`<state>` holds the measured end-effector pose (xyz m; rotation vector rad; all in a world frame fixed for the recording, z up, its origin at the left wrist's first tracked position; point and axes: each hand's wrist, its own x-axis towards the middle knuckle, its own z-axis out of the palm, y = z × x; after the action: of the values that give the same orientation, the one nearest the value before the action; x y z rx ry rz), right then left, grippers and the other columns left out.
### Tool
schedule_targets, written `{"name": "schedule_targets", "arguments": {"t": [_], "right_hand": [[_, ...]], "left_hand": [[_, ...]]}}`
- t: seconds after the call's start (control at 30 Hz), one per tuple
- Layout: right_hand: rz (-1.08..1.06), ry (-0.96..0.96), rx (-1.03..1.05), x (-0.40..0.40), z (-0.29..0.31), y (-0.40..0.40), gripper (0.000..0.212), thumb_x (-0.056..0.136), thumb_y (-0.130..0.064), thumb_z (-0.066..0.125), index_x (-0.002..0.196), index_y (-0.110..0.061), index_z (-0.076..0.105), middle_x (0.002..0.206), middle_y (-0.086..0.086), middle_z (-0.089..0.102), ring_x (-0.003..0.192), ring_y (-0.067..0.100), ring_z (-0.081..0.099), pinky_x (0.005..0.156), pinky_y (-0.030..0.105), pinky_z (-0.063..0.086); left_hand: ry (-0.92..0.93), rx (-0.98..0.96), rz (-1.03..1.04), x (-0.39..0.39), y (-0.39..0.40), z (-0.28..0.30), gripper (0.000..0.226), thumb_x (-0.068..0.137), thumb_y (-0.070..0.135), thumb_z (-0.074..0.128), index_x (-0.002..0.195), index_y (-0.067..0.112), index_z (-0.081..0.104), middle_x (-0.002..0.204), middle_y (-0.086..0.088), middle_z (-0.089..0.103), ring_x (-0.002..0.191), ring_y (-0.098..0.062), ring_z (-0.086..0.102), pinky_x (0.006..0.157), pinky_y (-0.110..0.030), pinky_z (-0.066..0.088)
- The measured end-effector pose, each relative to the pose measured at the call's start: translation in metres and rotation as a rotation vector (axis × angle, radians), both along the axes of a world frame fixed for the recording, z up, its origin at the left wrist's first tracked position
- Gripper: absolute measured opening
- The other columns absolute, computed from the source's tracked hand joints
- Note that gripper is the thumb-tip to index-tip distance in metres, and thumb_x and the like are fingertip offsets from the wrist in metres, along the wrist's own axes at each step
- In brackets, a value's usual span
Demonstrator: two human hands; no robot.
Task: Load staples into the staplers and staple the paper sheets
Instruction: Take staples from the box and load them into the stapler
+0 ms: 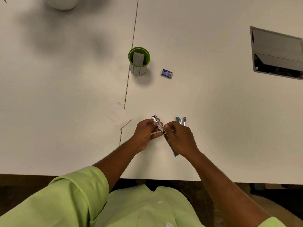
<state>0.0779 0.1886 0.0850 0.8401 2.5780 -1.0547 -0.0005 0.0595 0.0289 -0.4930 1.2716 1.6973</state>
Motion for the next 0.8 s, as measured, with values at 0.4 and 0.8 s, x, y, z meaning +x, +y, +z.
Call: {"name": "schedule_targets", "arguments": {"t": [0.4,0.8], "right_hand": [[0.031,-0.007,0.005,0.012,-0.01,-0.001,0.015,0.09,-0.029,0.071,0.105,-0.029,0.069,0.091,-0.017,0.069,0.07,0.005,0.067,0.076,0.032,0.058],[-0.249,0.023,-0.197,0.005,-0.019,0.0,0.007,0.089,-0.038,0.073,0.086,-0.032,0.07,0.078,-0.016,0.072,0.064,0.006,0.072,0.075,0.036,0.059]], "left_hand": [[-0.182,0.05,0.053,0.007,-0.002,-0.005,0.042,0.101,-0.008,0.044,0.136,0.014,0.054,0.121,-0.025,0.065,0.098,-0.028,0.073,0.085,-0.041,0.062],[0.095,0.003,0.003,0.0,0.0,0.001,0.036,0.099,0.002,0.058,0.131,0.02,0.059,0.111,-0.017,0.074,0.1,-0.029,0.075,0.078,-0.042,0.063]]}}
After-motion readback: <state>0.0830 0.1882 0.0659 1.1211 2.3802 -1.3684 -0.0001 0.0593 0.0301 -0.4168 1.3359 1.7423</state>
